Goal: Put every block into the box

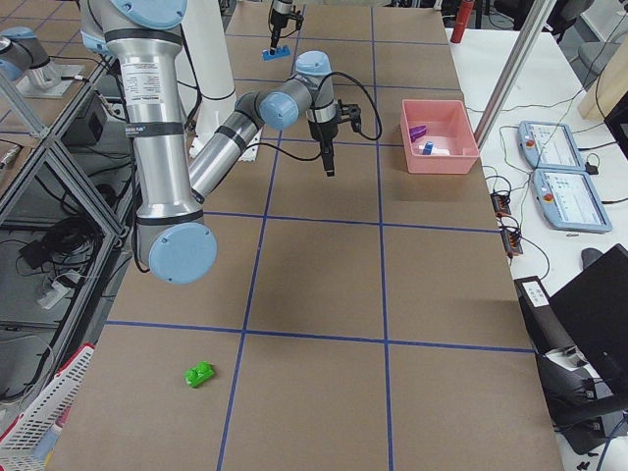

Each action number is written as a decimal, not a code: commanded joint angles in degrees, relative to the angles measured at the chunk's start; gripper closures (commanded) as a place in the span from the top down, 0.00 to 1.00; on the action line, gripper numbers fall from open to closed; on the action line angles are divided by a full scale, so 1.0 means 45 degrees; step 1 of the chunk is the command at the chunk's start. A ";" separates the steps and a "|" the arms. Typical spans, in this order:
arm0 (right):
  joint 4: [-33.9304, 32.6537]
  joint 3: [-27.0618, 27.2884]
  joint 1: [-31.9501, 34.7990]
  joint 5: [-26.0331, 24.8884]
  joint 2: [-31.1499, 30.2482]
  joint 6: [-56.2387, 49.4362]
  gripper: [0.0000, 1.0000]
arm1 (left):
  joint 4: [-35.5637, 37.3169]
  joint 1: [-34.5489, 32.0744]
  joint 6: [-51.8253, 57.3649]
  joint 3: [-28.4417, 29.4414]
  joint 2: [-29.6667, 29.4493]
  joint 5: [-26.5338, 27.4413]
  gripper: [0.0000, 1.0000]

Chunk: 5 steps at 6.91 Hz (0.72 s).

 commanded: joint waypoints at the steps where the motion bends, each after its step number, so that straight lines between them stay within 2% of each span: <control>1: 0.0000 -0.0226 0.0045 -0.0001 -0.0016 -0.0591 0.99 | 0.0030 -0.2512 -0.0026 -0.0192 -0.1875 -0.1006 0.00; 3: 0.0000 -0.0480 0.0162 -0.0020 -0.0152 -0.1466 0.99 | 0.0166 -0.3748 -0.1427 0.0002 -0.3613 -0.1089 0.00; 4: 0.0000 -0.0559 0.0414 -0.0020 -0.0211 -0.1917 0.99 | 0.1578 -0.4431 -0.1433 0.0003 -0.5151 -0.1089 0.00; 5: 0.0213 -0.0560 0.0474 -0.0020 -0.0579 -0.2289 0.99 | 0.4261 -0.5018 -0.1413 0.0312 -0.7641 -0.1070 0.00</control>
